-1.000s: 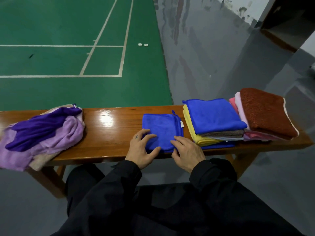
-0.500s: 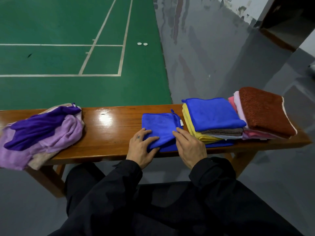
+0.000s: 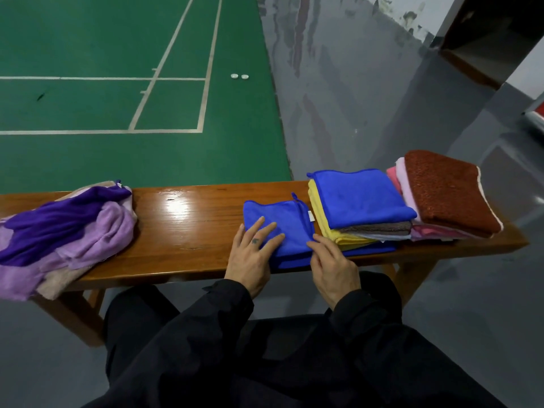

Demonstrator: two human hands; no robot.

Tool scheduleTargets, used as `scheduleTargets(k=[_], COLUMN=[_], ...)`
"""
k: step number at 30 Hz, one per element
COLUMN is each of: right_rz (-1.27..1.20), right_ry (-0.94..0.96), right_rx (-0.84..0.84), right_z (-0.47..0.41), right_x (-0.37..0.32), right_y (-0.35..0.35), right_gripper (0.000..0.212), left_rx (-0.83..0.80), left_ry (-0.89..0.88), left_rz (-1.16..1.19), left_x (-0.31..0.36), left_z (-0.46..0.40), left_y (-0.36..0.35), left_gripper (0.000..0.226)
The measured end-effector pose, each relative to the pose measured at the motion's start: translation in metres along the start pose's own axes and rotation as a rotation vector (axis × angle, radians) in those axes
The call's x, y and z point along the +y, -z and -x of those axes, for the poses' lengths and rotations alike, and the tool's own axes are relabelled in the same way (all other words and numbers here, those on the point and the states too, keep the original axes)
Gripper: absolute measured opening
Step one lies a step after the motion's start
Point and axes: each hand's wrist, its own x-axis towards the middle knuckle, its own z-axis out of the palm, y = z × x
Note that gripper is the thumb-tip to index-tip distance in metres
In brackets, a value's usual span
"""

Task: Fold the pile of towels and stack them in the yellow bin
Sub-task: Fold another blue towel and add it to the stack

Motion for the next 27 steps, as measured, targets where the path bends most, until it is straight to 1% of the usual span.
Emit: scheduleTargets(k=[2,4,6,9,10,11,12,14,15,16,19,20,21,23,25,26,27], right_rz=[-0.064,-0.110,-0.132,-0.165,-0.175,-0.180,-0.178,-0.155,-0.139,-0.125,-0.107,-0.111,-0.119,-0.133,-0.149,-0.175,-0.218], right_ry=[0.027,0.051,0.088,0.152,0.175,0.202,0.233,0.305,0.347,0.388,0.462,0.475,0.486,0.510,0.480,0.417,0.314], right_rx=[0.050,0.058,0.041,0.005,-0.007,-0.016,-0.022,-0.029,-0.031,-0.036,-0.063,-0.074,-0.093,-0.158,-0.216,-0.220,-0.206], right_z=[-0.008,-0.021,-0.037,-0.063,-0.067,-0.068,-0.066,-0.054,-0.046,-0.037,-0.018,-0.014,-0.012,-0.010,-0.011,-0.016,-0.023], right_x=[-0.016,-0.033,-0.044,-0.054,-0.056,-0.057,-0.057,-0.054,-0.051,-0.048,-0.045,-0.046,-0.048,-0.056,-0.065,-0.069,-0.073], right_y=[0.005,0.007,0.005,0.003,0.003,0.003,0.004,0.007,0.008,0.009,0.003,-0.001,-0.005,-0.010,-0.012,-0.011,-0.010], right_gripper=[0.027,0.022,0.018,0.016,0.015,0.015,0.014,0.013,0.012,0.012,0.010,0.010,0.009,0.007,0.014,0.018,0.021], left_rx=[0.003,-0.008,0.013,0.081,0.102,0.115,0.108,0.051,0.026,0.016,0.036,0.034,0.020,-0.006,-0.005,0.007,0.022], left_ry=[0.147,0.264,0.332,0.488,0.497,0.458,0.379,0.205,0.167,0.174,0.278,0.274,0.237,0.076,-0.046,-0.057,-0.043], left_rz=[0.029,0.050,0.071,0.131,0.139,0.132,0.115,0.073,0.064,0.067,0.088,0.075,0.046,-0.029,-0.067,-0.063,-0.049], left_x=[-0.001,-0.010,-0.022,-0.042,-0.048,-0.052,-0.055,-0.059,-0.060,-0.061,-0.064,-0.064,-0.062,-0.059,-0.057,-0.056,-0.055], left_z=[0.000,0.005,0.011,0.009,0.008,0.009,0.013,0.025,0.031,0.035,0.035,0.035,0.035,0.038,0.044,0.046,0.048], left_y=[0.003,0.004,0.010,0.029,0.033,0.036,0.037,0.030,0.025,0.021,0.022,0.025,0.030,0.034,0.032,0.030,0.028], left_gripper=[0.064,0.070,0.065,0.060,0.060,0.059,0.057,0.055,0.057,0.060,0.068,0.069,0.069,0.065,0.049,0.044,0.041])
